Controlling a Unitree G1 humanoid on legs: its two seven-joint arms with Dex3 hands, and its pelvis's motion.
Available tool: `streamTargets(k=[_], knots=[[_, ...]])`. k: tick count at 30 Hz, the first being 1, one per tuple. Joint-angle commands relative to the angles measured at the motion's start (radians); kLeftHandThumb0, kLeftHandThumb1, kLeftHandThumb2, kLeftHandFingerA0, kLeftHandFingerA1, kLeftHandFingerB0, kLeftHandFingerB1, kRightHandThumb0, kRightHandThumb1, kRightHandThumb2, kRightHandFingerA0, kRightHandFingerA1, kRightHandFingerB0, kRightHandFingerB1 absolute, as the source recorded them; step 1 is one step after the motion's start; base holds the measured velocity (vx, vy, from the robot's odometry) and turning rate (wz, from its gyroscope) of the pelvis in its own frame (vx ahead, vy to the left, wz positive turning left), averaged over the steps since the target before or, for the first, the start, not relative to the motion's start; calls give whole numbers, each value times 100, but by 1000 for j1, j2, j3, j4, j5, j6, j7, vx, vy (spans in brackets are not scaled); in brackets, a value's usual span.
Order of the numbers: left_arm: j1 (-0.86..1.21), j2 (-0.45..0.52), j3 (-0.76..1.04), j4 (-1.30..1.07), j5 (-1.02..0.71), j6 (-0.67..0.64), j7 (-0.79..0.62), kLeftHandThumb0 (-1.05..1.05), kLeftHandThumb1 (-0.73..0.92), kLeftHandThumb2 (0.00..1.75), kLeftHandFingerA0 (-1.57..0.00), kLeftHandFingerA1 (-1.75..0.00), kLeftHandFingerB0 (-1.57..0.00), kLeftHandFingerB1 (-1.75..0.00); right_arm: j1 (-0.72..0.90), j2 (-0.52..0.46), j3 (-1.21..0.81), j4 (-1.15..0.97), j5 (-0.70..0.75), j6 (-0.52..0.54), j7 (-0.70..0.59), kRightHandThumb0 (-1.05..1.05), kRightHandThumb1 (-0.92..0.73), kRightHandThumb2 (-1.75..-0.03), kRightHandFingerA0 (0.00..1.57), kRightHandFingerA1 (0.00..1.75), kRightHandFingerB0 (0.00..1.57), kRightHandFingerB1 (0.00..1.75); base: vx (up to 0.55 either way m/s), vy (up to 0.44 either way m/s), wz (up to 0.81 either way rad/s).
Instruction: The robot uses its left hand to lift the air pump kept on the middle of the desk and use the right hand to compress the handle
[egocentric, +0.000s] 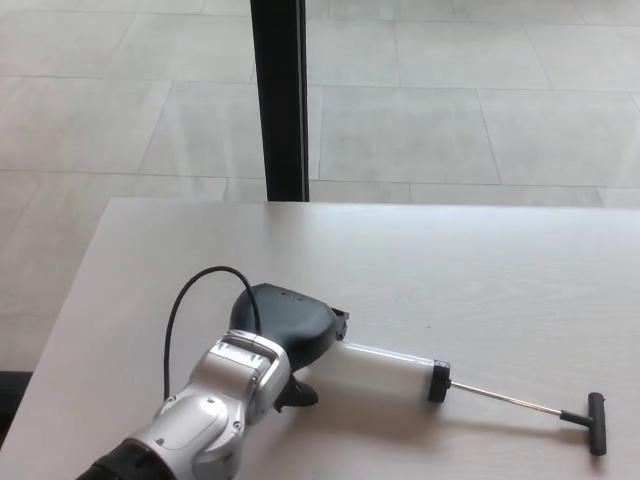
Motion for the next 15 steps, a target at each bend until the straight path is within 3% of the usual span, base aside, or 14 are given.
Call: streamTargets(k=[1,2,3,4,5,6,8,10,11,13,14,15], knots=[[-38,11,-75,-3,102,-15,-64,-46,61,58,-58,-84,-43,-38,1,-32,1,-14,-12,-3,-14,-55,-90,-68,28,32,32,31,0,0,0],[-46,9,-90,-6,115,-13,-72,-48,63,59,-60,-101,-42,-38,1,-39,2,-9,-17,-2,-19,-55,-90,-67,29,39,34,31,0,0,0],[-52,5,-104,-6,132,-6,-69,-54,45,89,-74,-99,-34,-52,1,-41,0,-15,-18,4,-25,-55,-90,-68,29,36,33,31,0,0,0],[-54,-3,-106,-1,132,1,-67,-54,45,89,-74,-99,-34,-52,4,-40,0,-25,-19,9,-28,-55,-90,-68,29,36,33,31,0,0,0],[-58,-14,-103,7,121,-4,-61,-56,59,59,-60,-105,-42,-39,4,-43,0,-18,-17,4,-19,-56,-91,-68,28,33,32,31,0,0,0],[-78,-36,-114,13,129,0,-82,-62,66,60,-51,-80,-40,-40,7,-39,-3,-24,-10,2,-9,-56,-90,-68,29,33,32,31,0,0,0],[-88,-52,-111,24,123,-13,-66,-68,67,60,-51,-79,-40,-43,-4,-34,0,-13,-16,-11,-21,-56,-88,-67,31,34,35,32,0,0,0],[-99,-75,-117,37,129,-8,-68,-74,70,61,-57,-84,-39,-46,-6,-30,1,-15,-18,-16,-20,-54,-88,-67,33,36,36,32,0,0,0],[-106,-94,-123,50,134,1,-72,-74,69,61,-64,-100,-42,-50,-11,-27,0,-15,-18,-20,-22,-52,-87,-67,33,35,37,32,0,0,0],[-108,-104,-118,63,134,2,-67,-74,69,61,-64,-100,-42,-50,-16,-24,-2,-17,-16,-23,-22,-52,-87,-67,33,35,37,32,0,0,0],[-108,-113,-114,69,129,4,-69,-74,53,94,-63,-86,-36,-56,-10,-28,5,-25,-26,-17,-26,-54,-89,-67,32,34,35,32,0,0,0],[-97,-126,-104,80,118,11,-59,-70,68,60,-62,-83,-42,-43,-8,-29,-1,-39,-16,-4,-21,-52,-89,-68,30,32,34,31,0,0,0]])
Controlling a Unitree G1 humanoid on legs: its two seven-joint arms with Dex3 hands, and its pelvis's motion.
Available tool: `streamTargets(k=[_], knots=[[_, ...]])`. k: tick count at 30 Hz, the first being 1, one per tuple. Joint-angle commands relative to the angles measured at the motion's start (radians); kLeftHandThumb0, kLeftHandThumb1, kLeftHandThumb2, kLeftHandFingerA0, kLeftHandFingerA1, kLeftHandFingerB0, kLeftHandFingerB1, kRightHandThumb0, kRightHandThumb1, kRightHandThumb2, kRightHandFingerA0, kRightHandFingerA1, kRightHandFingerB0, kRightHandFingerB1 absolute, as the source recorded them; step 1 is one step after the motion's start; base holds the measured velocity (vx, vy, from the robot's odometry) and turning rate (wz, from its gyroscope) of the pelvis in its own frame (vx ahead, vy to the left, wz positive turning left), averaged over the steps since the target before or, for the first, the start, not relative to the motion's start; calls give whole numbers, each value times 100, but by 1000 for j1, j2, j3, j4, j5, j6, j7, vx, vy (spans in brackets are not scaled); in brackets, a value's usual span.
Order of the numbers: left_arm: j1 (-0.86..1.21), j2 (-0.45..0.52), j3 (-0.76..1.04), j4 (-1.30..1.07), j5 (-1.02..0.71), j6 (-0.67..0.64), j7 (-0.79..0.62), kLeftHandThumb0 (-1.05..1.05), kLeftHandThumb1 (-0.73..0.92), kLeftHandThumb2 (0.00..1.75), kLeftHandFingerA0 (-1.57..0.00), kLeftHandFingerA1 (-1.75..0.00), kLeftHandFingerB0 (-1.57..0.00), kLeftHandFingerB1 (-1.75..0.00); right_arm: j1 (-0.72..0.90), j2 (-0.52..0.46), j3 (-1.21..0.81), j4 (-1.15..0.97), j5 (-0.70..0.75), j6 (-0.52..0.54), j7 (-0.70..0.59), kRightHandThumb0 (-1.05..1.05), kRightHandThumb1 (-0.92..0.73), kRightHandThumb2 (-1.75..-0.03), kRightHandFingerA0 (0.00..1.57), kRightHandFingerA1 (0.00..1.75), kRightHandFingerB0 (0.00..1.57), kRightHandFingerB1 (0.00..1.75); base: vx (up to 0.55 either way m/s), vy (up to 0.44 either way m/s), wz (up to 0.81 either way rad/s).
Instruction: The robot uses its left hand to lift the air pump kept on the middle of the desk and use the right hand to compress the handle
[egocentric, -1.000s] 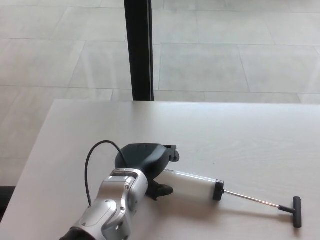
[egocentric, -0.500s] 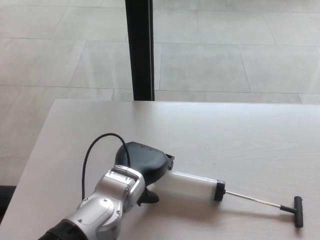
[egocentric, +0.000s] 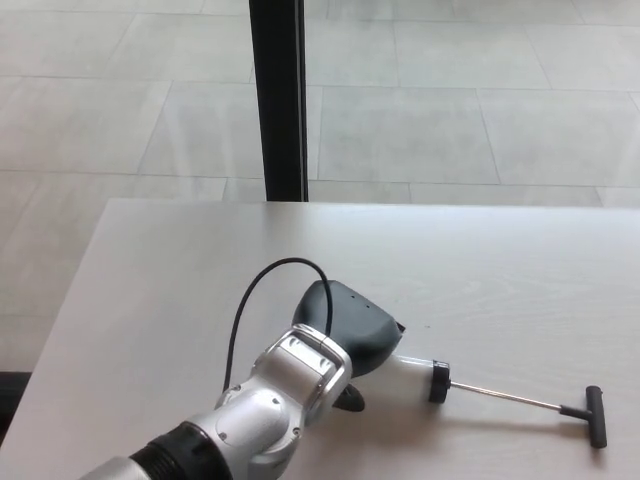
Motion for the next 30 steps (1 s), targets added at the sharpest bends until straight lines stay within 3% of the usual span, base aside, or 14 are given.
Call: streamTargets(k=[1,2,3,4,5,6,7,8,12,13,14,22,23,30], knots=[[-5,-30,4,47,27,19,3,-67,72,62,-70,-83,-44,-42,2,-13,-3,-25,4,-5,-5,-53,-90,-68,29,33,33,31,0,0,0],[-5,-32,1,53,34,21,7,-67,72,62,-70,-83,-44,-42,3,-14,-3,-26,4,-6,-3,-53,-90,-68,29,33,33,31,0,0,0],[33,-56,40,75,-1,34,83,-55,63,60,-91,-136,-44,-44,1,-21,-3,-4,-9,-31,-15,-53,-89,-68,30,34,35,32,0,0,0],[38,-66,47,93,-2,41,95,-51,64,61,-91,-138,-43,-45,5,-18,-6,-11,-9,-38,-19,-52,-89,-67,33,38,37,32,0,0,0],[41,-76,48,114,7,48,107,-51,50,93,-108,-127,-35,-57,16,-16,-2,-29,-15,-33,-24,-55,-90,-67,34,39,37,32,0,0,0],[47,-83,58,133,11,57,138,-49,47,91,-114,-130,-38,-60,10,-14,2,-29,-23,-33,-38,-57,-74,-106,34,57,24,46,0,0,0],[47,-86,61,138,13,56,142,-49,47,91,-114,-130,-38,-60,10,-14,2,-30,-23,-32,-38,-57,-74,-106,34,57,24,46,0,0,0],[65,-102,79,171,-3,54,202,-26,61,65,-90,-165,-40,-53,14,-4,-7,-50,-5,-25,-26,-55,-73,-106,34,57,23,46,0,0,0],[79,-115,116,212,-27,32,248,-21,63,71,-80,-167,-42,-57,3,7,-16,-47,12,-18,-27,-58,-74,-104,35,52,27,46,0,0,0],[74,-119,118,228,-26,34,246,-22,64,70,-76,-160,-41,-55,13,15,-21,-74,16,-29,-26,-58,-80,-71,42,39,37,34,0,0,0],[74,-125,125,237,-27,38,250,-22,64,70,-76,-159,-43,-55,14,19,-28,-77,26,-42,-15,-52,-86,-66,44,41,40,33,0,0,0],[84,-127,212,274,-66,-15,402,-21,65,62,-74,-168,-65,-78,19,38,-48,-124,7,-67,-72,-47,-87,-67,54,58,48,35,0,0,0],[85,-128,236,276,-89,-21,404,-17,68,65,-87,-165,-66,-83,16,33,-50,-106,4,-86,-70,-48,-87,-67,56,59,50,35,0,0,0],[146,-97,315,253,-137,-58,499,-21,77,71,-78,-156,-64,-67,9,52,-61,-103,10,-116,-93,-48,-84,-66,62,62,52,36,0,0,0]])
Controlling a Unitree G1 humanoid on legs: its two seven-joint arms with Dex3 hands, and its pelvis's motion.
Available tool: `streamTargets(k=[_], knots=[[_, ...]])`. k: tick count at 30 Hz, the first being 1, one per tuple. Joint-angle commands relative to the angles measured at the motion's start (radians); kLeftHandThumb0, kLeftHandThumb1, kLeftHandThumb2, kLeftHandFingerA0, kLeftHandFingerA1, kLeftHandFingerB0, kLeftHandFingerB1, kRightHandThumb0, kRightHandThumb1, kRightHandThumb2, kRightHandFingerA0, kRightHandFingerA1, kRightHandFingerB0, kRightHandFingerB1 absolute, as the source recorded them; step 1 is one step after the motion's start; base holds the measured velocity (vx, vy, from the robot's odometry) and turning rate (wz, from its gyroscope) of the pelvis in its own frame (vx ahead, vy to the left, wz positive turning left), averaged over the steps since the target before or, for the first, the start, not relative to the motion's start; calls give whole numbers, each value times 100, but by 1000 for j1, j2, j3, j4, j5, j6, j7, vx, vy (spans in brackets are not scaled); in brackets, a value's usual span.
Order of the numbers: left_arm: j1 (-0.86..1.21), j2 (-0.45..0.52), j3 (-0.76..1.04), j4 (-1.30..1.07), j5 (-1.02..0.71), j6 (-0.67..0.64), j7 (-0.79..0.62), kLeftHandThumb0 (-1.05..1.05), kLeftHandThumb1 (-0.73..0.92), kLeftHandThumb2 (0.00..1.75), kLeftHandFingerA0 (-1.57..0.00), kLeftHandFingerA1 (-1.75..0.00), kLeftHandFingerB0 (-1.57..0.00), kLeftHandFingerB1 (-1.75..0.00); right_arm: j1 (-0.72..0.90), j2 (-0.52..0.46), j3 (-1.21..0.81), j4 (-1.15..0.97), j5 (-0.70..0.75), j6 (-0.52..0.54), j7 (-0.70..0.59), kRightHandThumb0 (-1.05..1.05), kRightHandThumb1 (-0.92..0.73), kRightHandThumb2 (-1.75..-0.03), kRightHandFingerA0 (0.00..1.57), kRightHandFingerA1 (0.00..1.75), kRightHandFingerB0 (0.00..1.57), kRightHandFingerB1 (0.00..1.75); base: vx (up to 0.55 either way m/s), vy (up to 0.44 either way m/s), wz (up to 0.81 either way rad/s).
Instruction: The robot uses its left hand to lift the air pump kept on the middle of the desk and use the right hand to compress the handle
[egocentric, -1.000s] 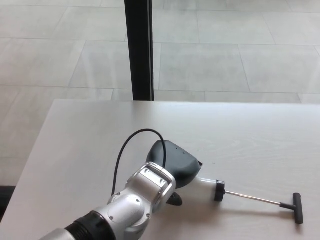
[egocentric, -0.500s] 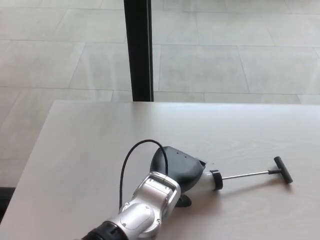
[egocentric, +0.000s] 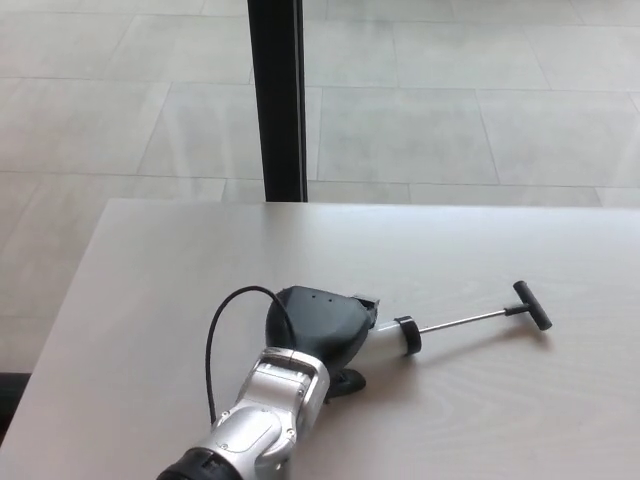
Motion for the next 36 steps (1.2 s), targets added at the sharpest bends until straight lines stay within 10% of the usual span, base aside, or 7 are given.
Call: streamTargets(k=[1,4,6,7,16,32,36], knots=[[72,36,75,-13,-81,-51,115,-20,75,74,-78,-150,-67,-70,6,22,-7,-21,-2,-43,-46,-53,-84,-66,61,59,49,35,0,0,0],[92,50,84,-11,-74,-70,152,-19,76,76,-80,-153,-69,-68,11,25,1,-38,-8,-33,-48,-54,-84,-66,60,56,48,35,0,0,0],[112,66,141,-50,-122,-77,136,-23,83,74,-86,-172,-70,-108,11,40,-4,-179,54,21,-2,-52,-69,-97,51,62,37,49,0,0,0],[123,70,149,-65,-125,-76,128,-19,75,86,-96,-175,-66,-137,15,40,6,-215,37,44,-13,-48,-85,-66,59,52,44,34,0,0,0],[229,116,197,-229,-184,-159,113,-17,62,97,-85,-175,-74,-154,-65,-6,56,-443,3,193,-37,-58,-83,-66,54,60,47,36,0,0,0],[282,189,148,-386,-149,-256,98,-20,50,114,-92,-175,-74,-155,-186,26,344,-660,-67,449,45,-68,-89,-66,44,57,37,38,0,0,0],[251,198,166,-455,-157,-236,76,-25,45,119,-127,-142,-101,-123,-219,54,439,-634,-101,474,60,-79,-92,-68,34,52,30,35,0,0,0]])
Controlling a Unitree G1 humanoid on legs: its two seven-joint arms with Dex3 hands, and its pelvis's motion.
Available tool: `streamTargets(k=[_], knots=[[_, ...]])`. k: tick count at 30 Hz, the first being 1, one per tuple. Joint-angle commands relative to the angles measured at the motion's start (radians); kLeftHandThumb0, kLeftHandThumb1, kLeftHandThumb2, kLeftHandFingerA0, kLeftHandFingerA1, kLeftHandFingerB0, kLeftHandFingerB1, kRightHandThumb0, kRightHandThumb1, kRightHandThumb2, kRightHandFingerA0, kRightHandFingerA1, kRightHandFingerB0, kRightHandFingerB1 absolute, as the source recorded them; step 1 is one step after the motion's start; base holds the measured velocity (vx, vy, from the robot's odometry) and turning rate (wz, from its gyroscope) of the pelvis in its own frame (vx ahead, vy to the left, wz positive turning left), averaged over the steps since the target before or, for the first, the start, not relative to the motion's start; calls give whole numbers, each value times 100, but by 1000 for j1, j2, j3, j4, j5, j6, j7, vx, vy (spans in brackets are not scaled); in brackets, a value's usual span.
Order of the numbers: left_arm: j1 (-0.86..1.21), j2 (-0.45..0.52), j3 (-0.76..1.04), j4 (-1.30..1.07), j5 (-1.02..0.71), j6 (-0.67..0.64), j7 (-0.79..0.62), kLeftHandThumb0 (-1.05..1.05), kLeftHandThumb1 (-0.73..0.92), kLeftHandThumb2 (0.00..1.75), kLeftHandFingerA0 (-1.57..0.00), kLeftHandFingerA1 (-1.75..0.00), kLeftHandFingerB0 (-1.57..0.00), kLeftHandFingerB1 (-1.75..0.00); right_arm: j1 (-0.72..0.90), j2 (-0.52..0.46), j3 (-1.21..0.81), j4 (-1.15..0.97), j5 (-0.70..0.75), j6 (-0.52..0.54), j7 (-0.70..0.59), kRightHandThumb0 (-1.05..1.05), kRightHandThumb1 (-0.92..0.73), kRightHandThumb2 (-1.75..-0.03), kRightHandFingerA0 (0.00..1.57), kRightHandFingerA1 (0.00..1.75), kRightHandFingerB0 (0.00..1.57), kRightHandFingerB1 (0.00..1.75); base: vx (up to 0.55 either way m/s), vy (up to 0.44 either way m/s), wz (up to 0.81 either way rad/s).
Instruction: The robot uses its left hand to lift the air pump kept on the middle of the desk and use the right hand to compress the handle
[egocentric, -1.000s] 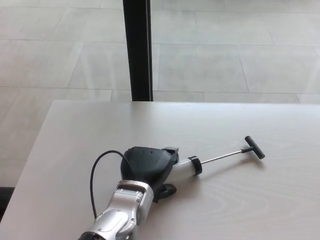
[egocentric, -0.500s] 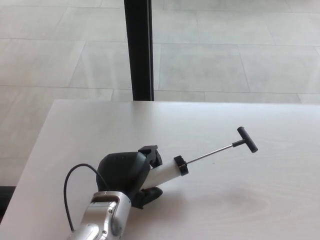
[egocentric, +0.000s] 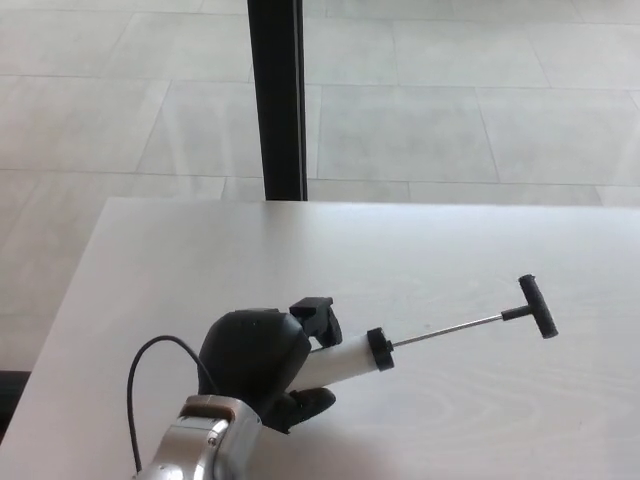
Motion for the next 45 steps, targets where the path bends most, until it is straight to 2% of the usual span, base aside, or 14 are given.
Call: streamTargets(k=[1,12,18,19,20,22,24,25,27,28,29,31,32,45], knots=[[-24,32,21,-88,-22,-31,-41,-24,42,119,-129,-144,-103,-126,-45,30,110,21,-67,106,51,-80,-92,-70,30,52,28,34,0,0,0],[-74,41,38,-100,-19,-37,-42,-17,40,122,-131,-142,-110,-126,-104,101,182,87,-128,105,31,-91,-78,-91,20,44,22,39,0,0,0],[-44,54,63,-146,-33,-36,-39,-14,37,136,-101,-175,-88,-157,-154,126,190,157,-160,93,17,-90,-91,-78,12,38,21,33,0,0,0],[-38,55,63,-148,-31,-34,-40,-14,35,137,-103,-175,-91,-149,-159,127,187,160,-158,94,23,-86,-78,-115,6,44,11,43,0,0,0],[-30,57,63,-147,-32,-37,-41,-13,32,139,-100,-174,-91,-148,-167,126,182,164,-150,97,33,-88,-92,-78,7,34,18,32,0,0,0],[-19,61,65,-150,-35,-40,-44,-13,34,138,-101,-175,-90,-149,-179,128,174,177,-137,95,46,-88,-92,-78,6,33,19,32,0,0,0],[-11,60,67,-152,-34,-38,-41,-14,33,138,-100,-175,-91,-149,-184,127,173,183,-140,92,51,-88,-92,-78,6,34,18,31,0,0,0],[-1,62,67,-154,-32,-33,-41,-21,41,121,-130,-144,-106,-126,-200,123,170,209,-140,81,58,-86,-78,-115,7,42,12,44,0,0,0],[2,61,68,-153,-32,-32,-40,-15,35,136,-101,-175,-90,-150,-207,124,165,217,-137,84,63,-87,-79,-115,6,42,12,44,0,0,0],[9,61,68,-157,-33,-34,-39,-16,35,137,-102,-175,-89,-151,-204,130,163,214,-136,88,61,-87,-92,-78,9,35,16,32,0,0,0],[7,54,69,-152,-33,-40,-25,-16,34,137,-102,-175,-91,-153,-208,136,159,223,-137,83,55,-36,-49,-112,3,52,0,48,0,0,0],[5,50,67,-154,-30,-30,-33,-17,35,137,-102,-175,-88,-152,-209,142,154,229,-137,74,55,-36,-50,-112,3,52,0,48,0,0,0],[3,46,65,-158,-29,-19,-46,-17,40,132,-100,-175,-87,-152,-204,149,154,225,-146,72,42,-87,-92,-78,11,38,21,35,0,0,0],[-31,34,66,-132,-21,-40,-13,-18,35,139,-101,-175,-87,-160,-201,279,122,172,-150,87,-49,-81,-92,-76,17,40,25,35,0,0,0]])
